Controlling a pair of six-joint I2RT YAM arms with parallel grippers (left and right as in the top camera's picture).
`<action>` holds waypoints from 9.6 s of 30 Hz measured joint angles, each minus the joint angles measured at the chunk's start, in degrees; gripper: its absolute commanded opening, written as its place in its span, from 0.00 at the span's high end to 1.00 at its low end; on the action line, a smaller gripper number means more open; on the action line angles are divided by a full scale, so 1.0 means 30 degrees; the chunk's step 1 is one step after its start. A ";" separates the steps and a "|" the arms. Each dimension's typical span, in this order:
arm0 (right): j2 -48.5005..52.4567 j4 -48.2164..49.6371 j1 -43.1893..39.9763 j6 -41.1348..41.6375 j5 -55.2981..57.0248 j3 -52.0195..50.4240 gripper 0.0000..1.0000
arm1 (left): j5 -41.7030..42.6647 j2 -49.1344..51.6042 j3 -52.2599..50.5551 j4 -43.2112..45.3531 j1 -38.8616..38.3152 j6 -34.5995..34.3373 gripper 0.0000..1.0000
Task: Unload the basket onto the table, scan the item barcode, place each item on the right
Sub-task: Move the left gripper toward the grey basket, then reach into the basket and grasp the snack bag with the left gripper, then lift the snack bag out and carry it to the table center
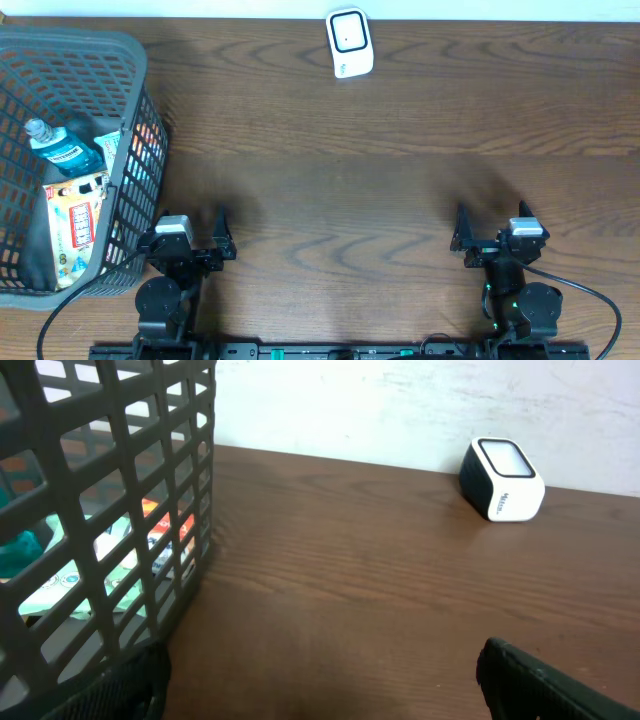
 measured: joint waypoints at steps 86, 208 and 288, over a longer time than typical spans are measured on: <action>0.0000 -0.0007 0.0000 0.0000 0.0000 0.0000 0.01 | 0.3592 0.0007 0.0663 -0.0270 0.0000 -0.0168 0.02; 0.0000 -0.0022 0.0000 0.0000 0.0080 0.0000 0.01 | -0.1188 3.1780 1.8025 -0.8852 1.3595 -0.2565 0.04; 0.0000 -0.0015 0.0000 0.0007 0.0087 0.0000 0.01 | 1.1227 1.9824 1.7085 -0.6309 -0.0590 -0.4393 0.93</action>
